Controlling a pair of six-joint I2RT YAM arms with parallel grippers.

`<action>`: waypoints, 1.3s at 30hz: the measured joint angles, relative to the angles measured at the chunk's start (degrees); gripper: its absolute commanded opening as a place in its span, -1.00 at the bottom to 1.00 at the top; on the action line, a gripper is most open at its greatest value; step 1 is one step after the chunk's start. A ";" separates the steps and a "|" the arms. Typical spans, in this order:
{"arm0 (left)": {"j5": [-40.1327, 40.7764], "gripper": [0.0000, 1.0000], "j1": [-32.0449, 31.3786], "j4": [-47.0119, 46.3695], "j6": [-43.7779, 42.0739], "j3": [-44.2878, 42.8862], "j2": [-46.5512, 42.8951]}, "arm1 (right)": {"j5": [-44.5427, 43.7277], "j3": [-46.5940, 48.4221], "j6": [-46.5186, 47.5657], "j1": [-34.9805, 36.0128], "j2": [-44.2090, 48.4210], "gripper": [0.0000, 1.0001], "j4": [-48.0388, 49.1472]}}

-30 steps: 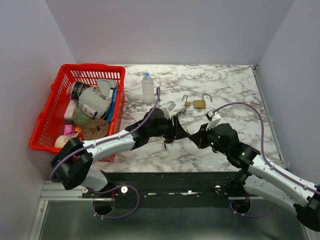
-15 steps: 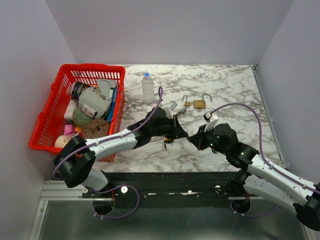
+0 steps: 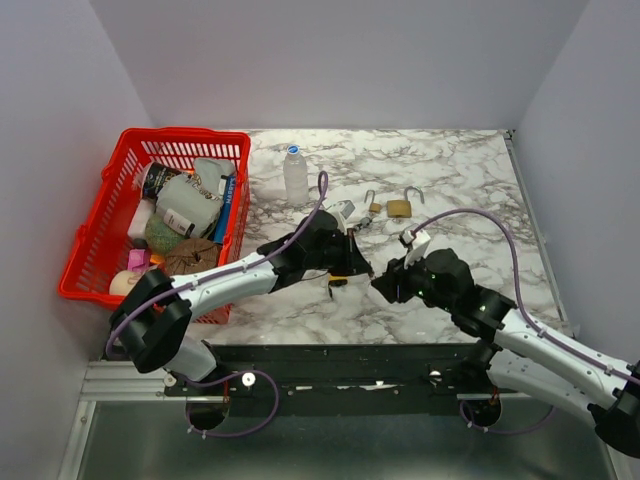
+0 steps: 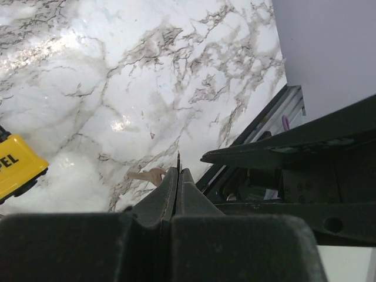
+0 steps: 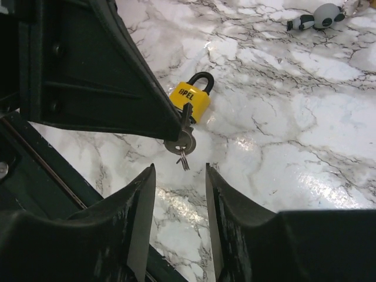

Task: Unlock with the key

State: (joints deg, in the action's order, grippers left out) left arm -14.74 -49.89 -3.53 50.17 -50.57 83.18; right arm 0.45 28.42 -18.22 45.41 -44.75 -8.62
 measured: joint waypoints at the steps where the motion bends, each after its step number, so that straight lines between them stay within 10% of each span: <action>1: 0.11 -1.00 -0.02 1.20 -0.04 -0.79 0.33 | -0.48 0.02 0.90 0.55 -0.31 0.02 0.00; 23: 0.04 -1.00 0.35 6.58 1.25 -3.32 3.13 | -25.00 7.15 8.87 15.47 -19.52 -0.08 -0.39; 39: 1.38 -1.00 1.95 5.81 2.08 -2.86 3.15 | -34.51 9.88 7.76 18.03 -26.01 -0.99 1.62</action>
State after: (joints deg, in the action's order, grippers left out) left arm -13.37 -47.94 2.28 52.25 -53.43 86.32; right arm -34.06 38.30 -10.46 63.44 -70.76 -7.01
